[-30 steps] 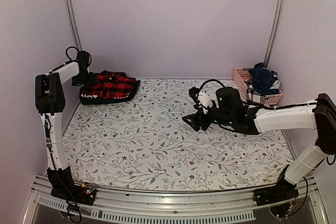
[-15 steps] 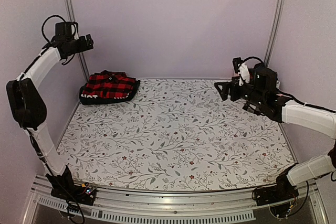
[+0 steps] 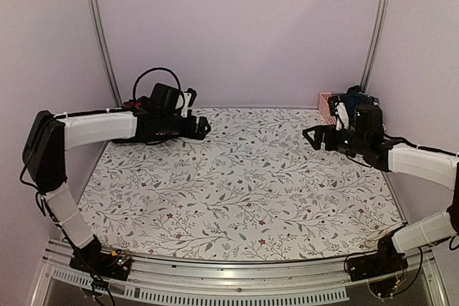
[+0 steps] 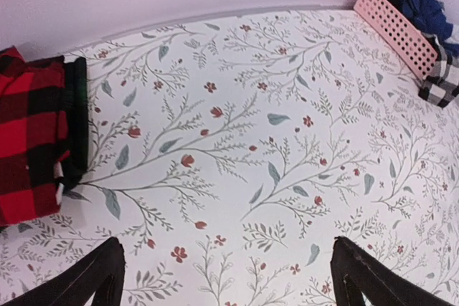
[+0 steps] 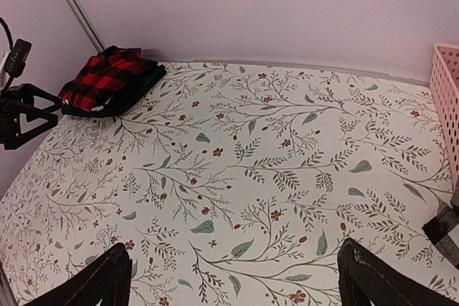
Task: Fold and stack the mixed laundry pile
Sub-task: Reset both arms
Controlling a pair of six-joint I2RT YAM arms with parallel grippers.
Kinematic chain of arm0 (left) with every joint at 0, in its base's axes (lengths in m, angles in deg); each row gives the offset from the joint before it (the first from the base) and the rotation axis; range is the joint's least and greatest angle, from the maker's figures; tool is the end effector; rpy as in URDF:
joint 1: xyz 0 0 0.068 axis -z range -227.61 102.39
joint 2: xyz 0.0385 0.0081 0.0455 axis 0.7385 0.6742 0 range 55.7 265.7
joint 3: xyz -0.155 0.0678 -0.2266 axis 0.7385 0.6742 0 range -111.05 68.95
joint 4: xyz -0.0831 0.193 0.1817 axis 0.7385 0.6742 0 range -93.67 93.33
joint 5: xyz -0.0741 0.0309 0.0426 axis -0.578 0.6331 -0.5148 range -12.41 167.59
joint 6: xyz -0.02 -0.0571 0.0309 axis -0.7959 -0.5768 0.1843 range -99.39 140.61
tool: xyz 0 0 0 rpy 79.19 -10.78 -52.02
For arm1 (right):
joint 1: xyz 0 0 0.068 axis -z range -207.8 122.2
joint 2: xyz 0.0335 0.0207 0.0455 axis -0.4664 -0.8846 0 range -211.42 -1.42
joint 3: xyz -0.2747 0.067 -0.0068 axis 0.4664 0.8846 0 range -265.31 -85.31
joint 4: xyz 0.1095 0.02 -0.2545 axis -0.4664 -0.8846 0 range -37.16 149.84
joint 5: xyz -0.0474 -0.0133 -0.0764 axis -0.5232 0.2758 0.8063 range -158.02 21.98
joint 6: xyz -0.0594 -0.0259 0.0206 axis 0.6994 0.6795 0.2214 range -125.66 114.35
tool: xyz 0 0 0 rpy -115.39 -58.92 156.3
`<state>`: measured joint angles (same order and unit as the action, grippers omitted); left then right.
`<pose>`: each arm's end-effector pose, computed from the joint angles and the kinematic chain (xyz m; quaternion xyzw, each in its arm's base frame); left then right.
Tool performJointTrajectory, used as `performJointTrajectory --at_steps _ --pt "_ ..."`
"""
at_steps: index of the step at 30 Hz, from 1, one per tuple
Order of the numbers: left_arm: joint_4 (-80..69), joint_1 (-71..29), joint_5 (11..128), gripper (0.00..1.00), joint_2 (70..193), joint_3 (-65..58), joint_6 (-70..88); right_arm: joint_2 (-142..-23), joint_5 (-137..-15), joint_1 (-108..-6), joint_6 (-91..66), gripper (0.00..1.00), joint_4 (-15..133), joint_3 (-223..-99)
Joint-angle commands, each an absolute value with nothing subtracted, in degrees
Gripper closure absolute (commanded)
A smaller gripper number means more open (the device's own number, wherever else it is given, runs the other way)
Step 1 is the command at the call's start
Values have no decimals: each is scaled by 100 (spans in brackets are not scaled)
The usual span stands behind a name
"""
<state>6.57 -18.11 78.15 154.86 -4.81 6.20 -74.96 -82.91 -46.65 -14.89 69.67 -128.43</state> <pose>0.3753 -0.2117 0.2511 0.1145 0.8822 -0.1668 0.4253 0.2959 0.1158 0.2508 -0.1418 0.8062 0.2403 0.5218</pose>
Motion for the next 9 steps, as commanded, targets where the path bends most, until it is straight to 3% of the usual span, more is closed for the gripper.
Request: performJointTrajectory --at_steps 1,9 --pt "68 -1328 8076 0 15678 -52 277 -7615 -8498 -4680 -1827 1 6875 -12430" --pt "-273 -901 8172 0 15775 306 185 -7812 -8405 -4643 -2094 1 7023 -12260"
